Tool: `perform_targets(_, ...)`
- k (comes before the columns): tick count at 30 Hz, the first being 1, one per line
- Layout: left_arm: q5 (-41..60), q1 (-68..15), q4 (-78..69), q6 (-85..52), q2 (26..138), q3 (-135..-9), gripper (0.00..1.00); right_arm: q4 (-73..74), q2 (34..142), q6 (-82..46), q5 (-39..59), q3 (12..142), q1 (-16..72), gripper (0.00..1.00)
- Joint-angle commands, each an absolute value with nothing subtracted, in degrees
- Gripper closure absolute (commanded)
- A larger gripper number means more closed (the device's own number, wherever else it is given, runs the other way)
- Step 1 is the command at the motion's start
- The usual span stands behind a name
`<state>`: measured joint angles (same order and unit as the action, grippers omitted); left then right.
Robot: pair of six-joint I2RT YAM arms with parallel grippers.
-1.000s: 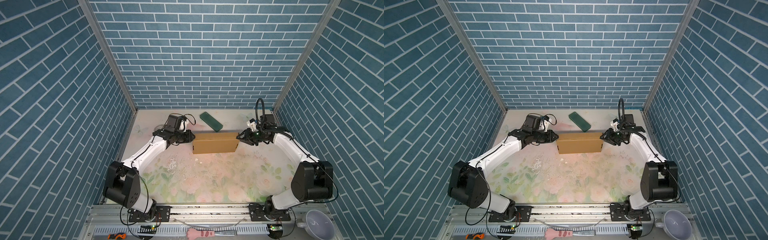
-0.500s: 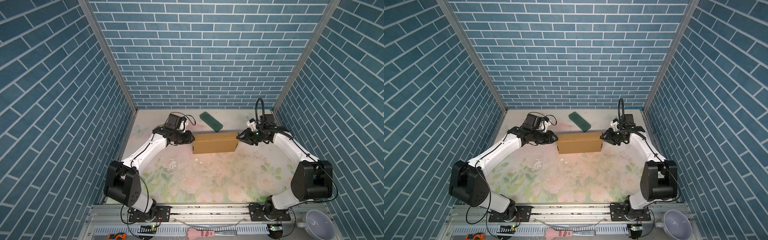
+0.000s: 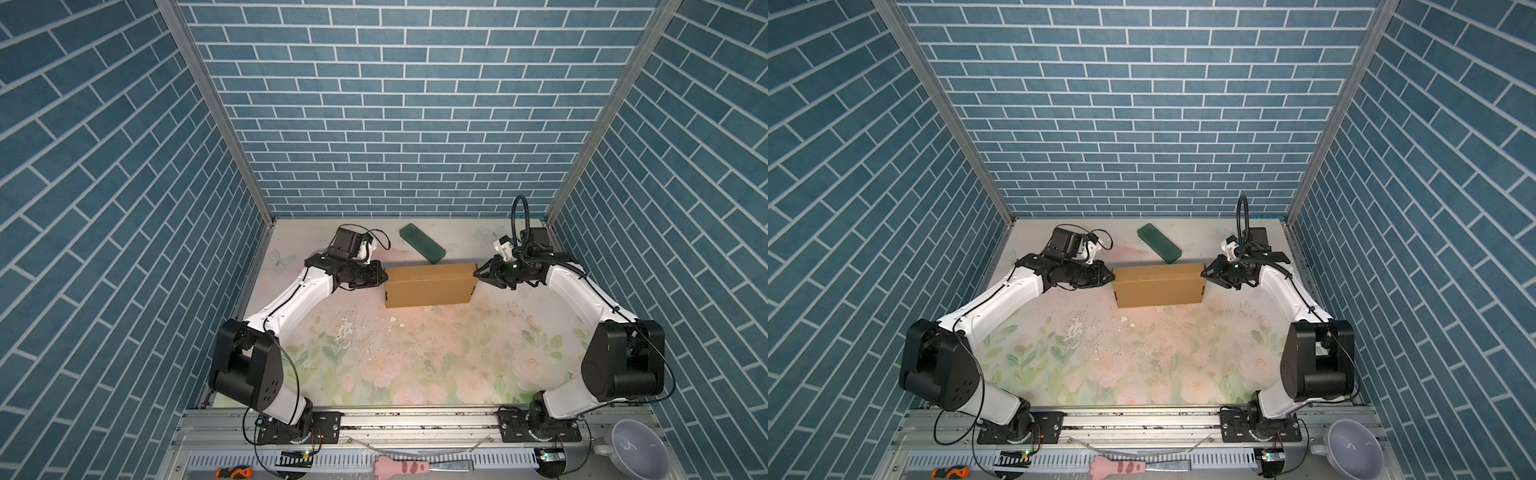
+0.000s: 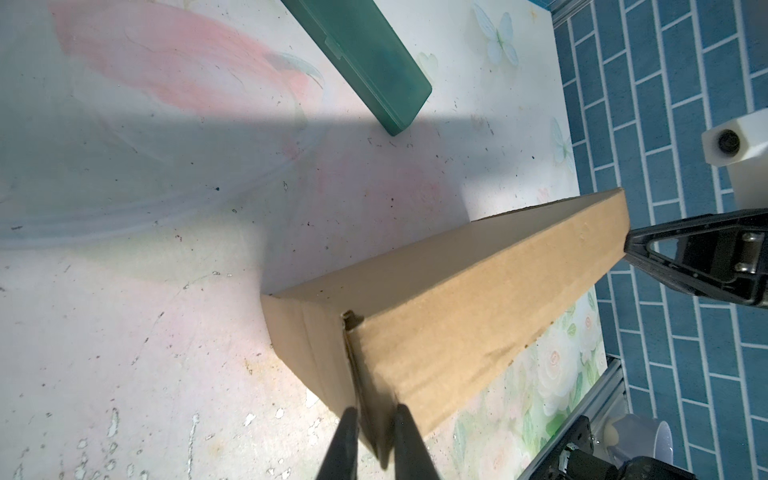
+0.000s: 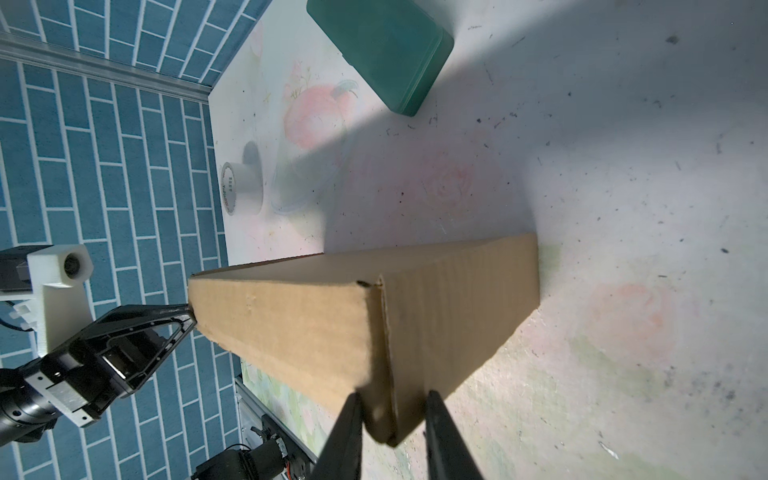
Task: Fold the paper box
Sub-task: 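Grip the box's end with the right gripper while the left holds the other end, then lay the box flat on the table with both grippers and release it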
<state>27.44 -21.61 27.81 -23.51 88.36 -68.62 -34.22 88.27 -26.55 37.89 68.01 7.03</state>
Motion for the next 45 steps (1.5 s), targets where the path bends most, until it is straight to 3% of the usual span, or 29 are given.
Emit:
perform_targets(1,24.63,-21.54,32.75,-22.76,92.59,-63.27,0.85,-37.03,91.41,-26.05,33.12,67.5,7.1,0.77)
perform_targets(11,25.74,-21.57,31.11,-22.92,93.9,-62.75,0.99,-35.6,92.11,-27.25,34.8,67.13,7.28,0.87)
perform_targets(17,26.1,-21.54,30.78,-23.34,93.19,-62.93,1.0,-35.25,91.86,-27.75,35.49,67.06,7.76,0.9)
perform_targets(18,26.1,-21.58,30.76,-23.52,93.05,-62.93,1.0,-35.05,91.71,-27.86,35.9,67.1,7.83,0.89)
perform_targets(22,26.19,-21.62,30.34,-23.99,90.51,-62.69,1.0,-35.01,89.25,-28.21,37.44,66.87,7.82,0.68)
perform_targets(26,25.94,-21.95,29.49,-24.36,86.36,-60.52,0.94,-37.72,85.78,-27.49,37.28,66.71,7.59,0.56)
perform_targets(36,26.02,-23.85,28.64,-25.46,78.9,-53.99,0.82,-42.99,77.57,-27.07,31.84,67.46,6.24,0.41)
perform_targets(40,25.84,-24.77,29.24,-26.08,75.44,-51.51,0.72,-43.39,76.91,-27.27,28.79,65.37,6.1,0.4)
perform_targets(45,25.75,-25.49,29.71,-26.74,70.49,-48.87,0.66,-40.11,75.36,-29.64,27.47,60.83,6.13,0.37)
